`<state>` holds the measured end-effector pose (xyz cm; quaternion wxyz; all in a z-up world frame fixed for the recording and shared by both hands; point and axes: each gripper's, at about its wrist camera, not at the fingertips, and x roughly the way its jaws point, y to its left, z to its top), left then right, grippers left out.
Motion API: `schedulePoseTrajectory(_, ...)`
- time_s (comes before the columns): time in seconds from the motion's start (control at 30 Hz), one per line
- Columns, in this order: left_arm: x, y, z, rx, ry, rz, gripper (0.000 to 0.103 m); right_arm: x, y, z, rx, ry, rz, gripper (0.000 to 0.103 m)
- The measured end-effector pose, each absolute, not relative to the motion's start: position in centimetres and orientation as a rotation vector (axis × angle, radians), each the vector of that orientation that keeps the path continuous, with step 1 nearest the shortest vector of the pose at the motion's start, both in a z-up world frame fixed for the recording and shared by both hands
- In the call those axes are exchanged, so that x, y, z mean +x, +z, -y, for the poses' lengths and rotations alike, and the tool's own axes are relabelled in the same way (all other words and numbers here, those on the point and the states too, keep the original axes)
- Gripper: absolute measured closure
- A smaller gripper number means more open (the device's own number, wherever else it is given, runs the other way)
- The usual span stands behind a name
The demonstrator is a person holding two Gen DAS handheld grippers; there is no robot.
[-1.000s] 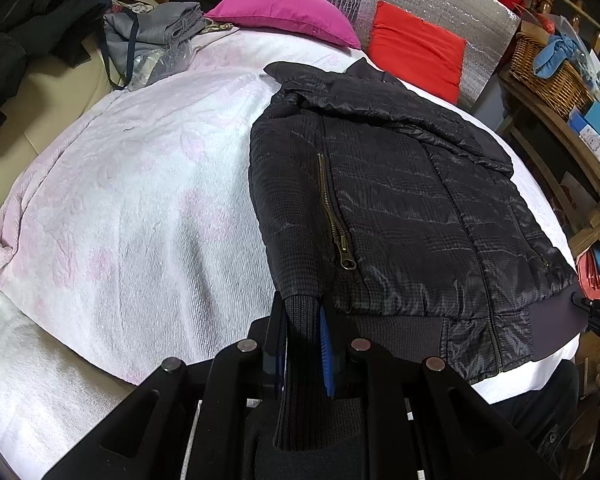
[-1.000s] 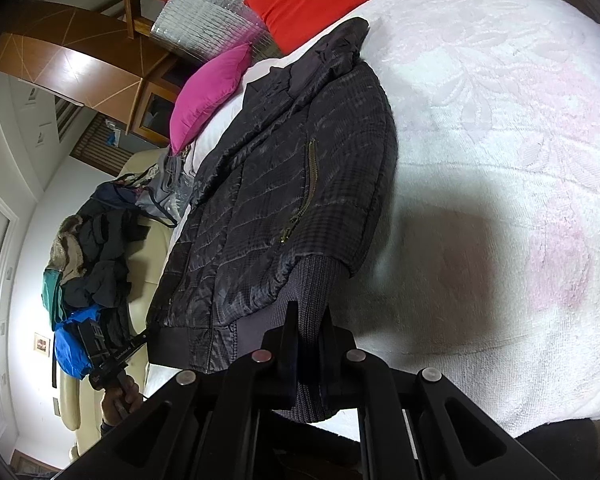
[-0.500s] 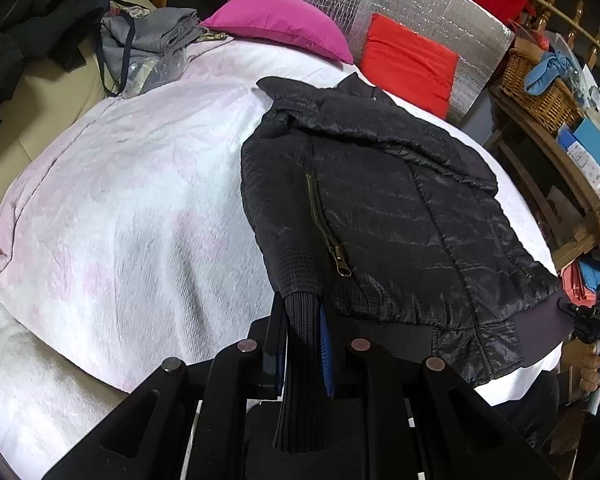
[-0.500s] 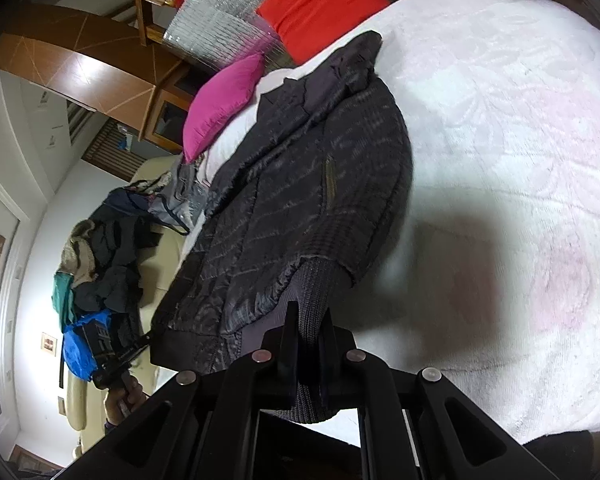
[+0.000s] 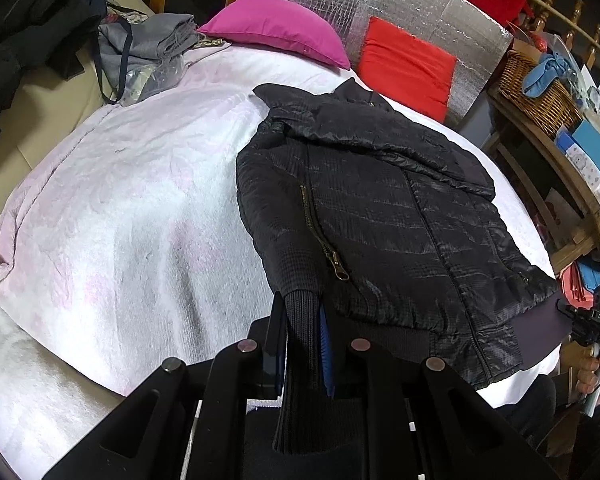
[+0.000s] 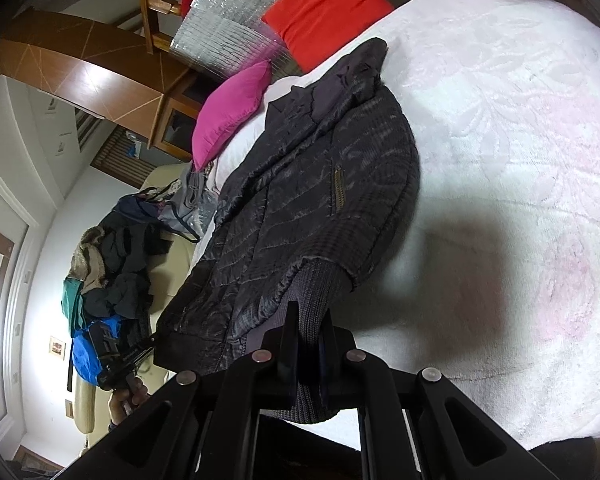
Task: Fold large clothes
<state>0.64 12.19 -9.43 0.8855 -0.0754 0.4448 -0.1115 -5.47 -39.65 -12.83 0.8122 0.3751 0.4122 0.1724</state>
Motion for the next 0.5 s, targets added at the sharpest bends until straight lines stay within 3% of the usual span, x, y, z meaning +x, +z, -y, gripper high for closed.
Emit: schedulePoseTrajectory(0.5, 0.9, -9.6, -12.6, -0.186, -0.237, -0.922, 0.088, -5.4, -11.8, 39.6, 0.786, 0.373, -0.868, 0.095)
